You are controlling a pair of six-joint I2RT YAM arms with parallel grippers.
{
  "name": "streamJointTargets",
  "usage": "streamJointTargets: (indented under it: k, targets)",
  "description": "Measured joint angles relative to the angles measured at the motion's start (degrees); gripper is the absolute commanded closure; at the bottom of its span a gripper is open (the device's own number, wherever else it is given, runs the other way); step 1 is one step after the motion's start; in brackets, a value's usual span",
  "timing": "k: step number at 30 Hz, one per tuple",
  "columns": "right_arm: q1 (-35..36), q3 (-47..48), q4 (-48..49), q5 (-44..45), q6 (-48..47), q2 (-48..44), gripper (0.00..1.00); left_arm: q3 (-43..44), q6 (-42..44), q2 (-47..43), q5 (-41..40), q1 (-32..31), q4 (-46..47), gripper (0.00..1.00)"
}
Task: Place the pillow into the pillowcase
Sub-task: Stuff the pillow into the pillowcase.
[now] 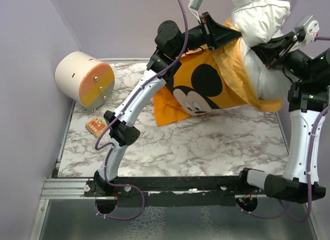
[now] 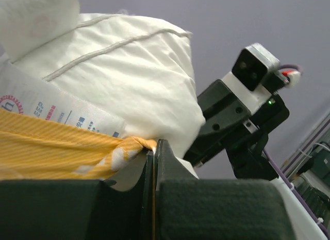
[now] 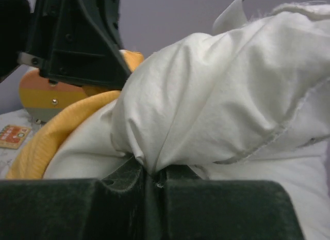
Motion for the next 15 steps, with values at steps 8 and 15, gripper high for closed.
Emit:
streamJointTargets:
  k: [8,15]
  targets:
    - [17.3,-17.3,-6.0,7.8,-26.3,-7.9,0.99,-9.5,0.7,-1.0,2.9,1.0,-1.7,1.0]
    - [21.9,-24.4,-24.7,5.9,-45.7,-5.5,0.86,-41.9,4.3,-15.2,4.4,0.8,-0.3,1.0]
